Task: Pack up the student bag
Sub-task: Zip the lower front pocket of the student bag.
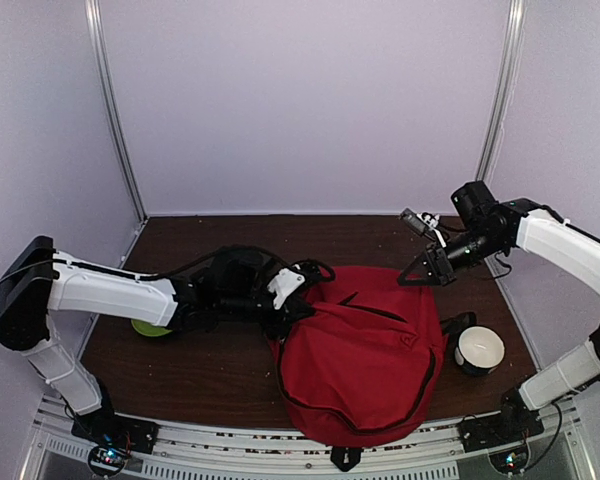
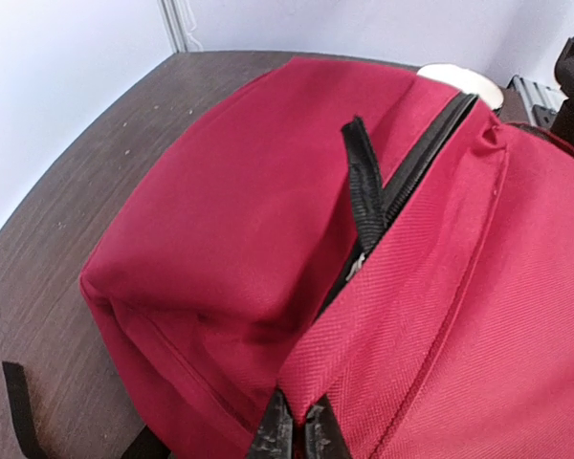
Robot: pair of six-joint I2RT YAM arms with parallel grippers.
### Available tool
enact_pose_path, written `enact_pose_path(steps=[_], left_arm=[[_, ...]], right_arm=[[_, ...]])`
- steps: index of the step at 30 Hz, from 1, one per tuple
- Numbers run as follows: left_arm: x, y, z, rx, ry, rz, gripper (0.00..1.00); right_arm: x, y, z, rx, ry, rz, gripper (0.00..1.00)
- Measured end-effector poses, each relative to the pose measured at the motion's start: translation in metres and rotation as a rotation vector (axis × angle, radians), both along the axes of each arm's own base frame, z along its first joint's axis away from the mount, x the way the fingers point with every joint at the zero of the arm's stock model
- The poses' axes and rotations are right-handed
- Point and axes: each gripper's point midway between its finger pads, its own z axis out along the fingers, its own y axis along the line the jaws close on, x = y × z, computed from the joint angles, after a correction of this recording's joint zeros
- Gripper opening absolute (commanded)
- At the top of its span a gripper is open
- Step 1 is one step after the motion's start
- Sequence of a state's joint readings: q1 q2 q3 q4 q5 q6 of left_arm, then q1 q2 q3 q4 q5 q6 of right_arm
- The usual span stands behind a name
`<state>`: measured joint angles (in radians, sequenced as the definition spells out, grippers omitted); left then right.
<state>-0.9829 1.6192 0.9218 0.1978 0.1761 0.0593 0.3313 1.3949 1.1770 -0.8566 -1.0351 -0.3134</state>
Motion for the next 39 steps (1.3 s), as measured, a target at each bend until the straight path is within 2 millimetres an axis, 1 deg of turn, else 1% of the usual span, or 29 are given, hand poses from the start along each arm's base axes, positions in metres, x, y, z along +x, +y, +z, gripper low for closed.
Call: enact_pose_path(steps=[1, 2, 3, 4, 5, 7, 8, 11, 13, 15, 19, 21, 24, 26, 30, 35, 38, 39], left_arm=[[0.001, 0.002, -0.002, 0.009, 0.000, 0.009, 0.00], [0.001, 0.003, -0.004, 0.016, 0.001, 0.016, 0.00], [0.002, 0.004, -0.005, 0.021, 0.001, 0.020, 0.00], [0.002, 0.005, -0.005, 0.024, 0.000, 0.023, 0.00], [0.003, 0.005, -0.005, 0.024, -0.001, 0.026, 0.00], [0.003, 0.006, -0.005, 0.024, -0.004, 0.030, 0.00], [0.004, 0.006, -0.005, 0.024, -0.005, 0.032, 0.00], [0.004, 0.006, -0.004, 0.023, -0.008, 0.037, 0.00], [0.004, 0.005, -0.004, 0.023, -0.010, 0.038, 0.00], [0.003, 0.004, -0.004, 0.026, -0.014, 0.040, 0.00], [0.000, 0.001, -0.002, 0.030, -0.029, 0.045, 0.00], [-0.002, -0.001, -0.001, 0.031, -0.036, 0.047, 0.00], [-0.003, -0.001, 0.000, 0.035, -0.043, 0.053, 0.00], [-0.003, -0.001, 0.001, 0.035, -0.047, 0.056, 0.00], [-0.002, -0.001, 0.001, 0.038, -0.052, 0.065, 0.00], [-0.002, 0.000, 0.002, 0.038, -0.055, 0.068, 0.00], [-0.002, 0.000, 0.003, 0.036, -0.058, 0.068, 0.00], [-0.002, 0.000, 0.003, 0.038, -0.060, 0.068, 0.00]], right_arm=[[-0.005, -0.006, 0.000, -0.010, -0.017, 0.004, 0.00], [-0.009, -0.011, -0.002, -0.021, -0.028, 0.009, 0.05], [-0.013, -0.018, -0.006, -0.037, -0.032, 0.008, 0.17], [-0.016, -0.024, -0.011, -0.056, -0.036, 0.007, 0.28], [-0.018, -0.029, -0.016, -0.073, -0.038, 0.001, 0.35], [-0.021, -0.033, -0.022, -0.094, -0.060, 0.001, 0.48], [-0.022, -0.032, -0.022, -0.096, -0.063, 0.000, 0.51], [-0.018, -0.021, -0.015, -0.086, -0.107, 0.024, 0.53], [-0.014, -0.005, -0.010, -0.072, -0.115, 0.060, 0.55], [-0.011, 0.014, -0.011, -0.060, -0.091, 0.097, 0.55], [0.001, 0.049, -0.028, -0.062, 0.020, 0.154, 0.55], [0.005, 0.062, -0.039, -0.067, 0.089, 0.176, 0.55], [0.006, 0.070, -0.045, -0.064, 0.150, 0.194, 0.54], [0.003, 0.075, -0.043, -0.059, 0.180, 0.211, 0.51], [-0.005, 0.083, -0.039, -0.045, 0.211, 0.246, 0.42], [-0.011, 0.088, -0.040, -0.033, 0.253, 0.259, 0.20], [-0.011, 0.089, -0.044, -0.036, 0.286, 0.252, 0.01], [-0.011, 0.089, -0.045, -0.034, 0.285, 0.255, 0.00]])
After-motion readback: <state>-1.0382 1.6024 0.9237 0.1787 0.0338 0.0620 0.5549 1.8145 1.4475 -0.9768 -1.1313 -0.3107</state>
